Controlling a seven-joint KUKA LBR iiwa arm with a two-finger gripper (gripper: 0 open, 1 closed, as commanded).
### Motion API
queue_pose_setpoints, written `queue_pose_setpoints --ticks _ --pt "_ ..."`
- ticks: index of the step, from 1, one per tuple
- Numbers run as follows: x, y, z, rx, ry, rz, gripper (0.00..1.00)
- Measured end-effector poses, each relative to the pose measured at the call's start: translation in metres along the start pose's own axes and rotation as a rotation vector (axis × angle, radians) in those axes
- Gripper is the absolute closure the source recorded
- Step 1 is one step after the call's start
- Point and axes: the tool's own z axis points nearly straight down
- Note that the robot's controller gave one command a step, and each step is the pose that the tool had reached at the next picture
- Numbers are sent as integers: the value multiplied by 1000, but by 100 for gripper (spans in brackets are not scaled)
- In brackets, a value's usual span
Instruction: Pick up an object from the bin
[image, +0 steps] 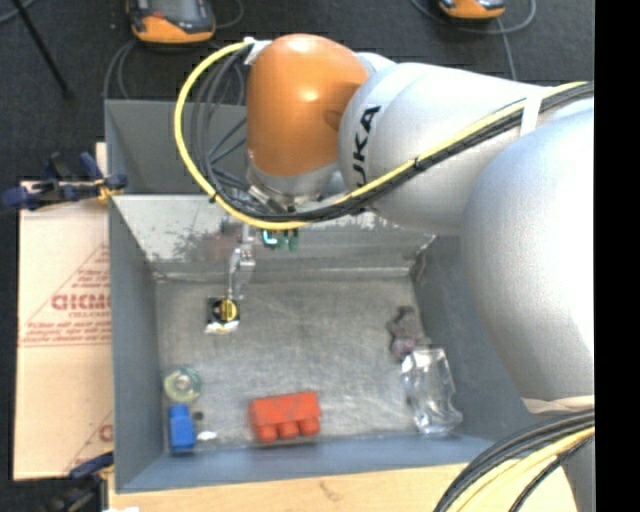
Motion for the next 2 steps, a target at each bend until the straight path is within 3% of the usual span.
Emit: queue_pose_setpoints --ticks 1,2 --pt "7 -43 124 2 -1 102 0" --pt "35 6 130 0 -6 -165 0"
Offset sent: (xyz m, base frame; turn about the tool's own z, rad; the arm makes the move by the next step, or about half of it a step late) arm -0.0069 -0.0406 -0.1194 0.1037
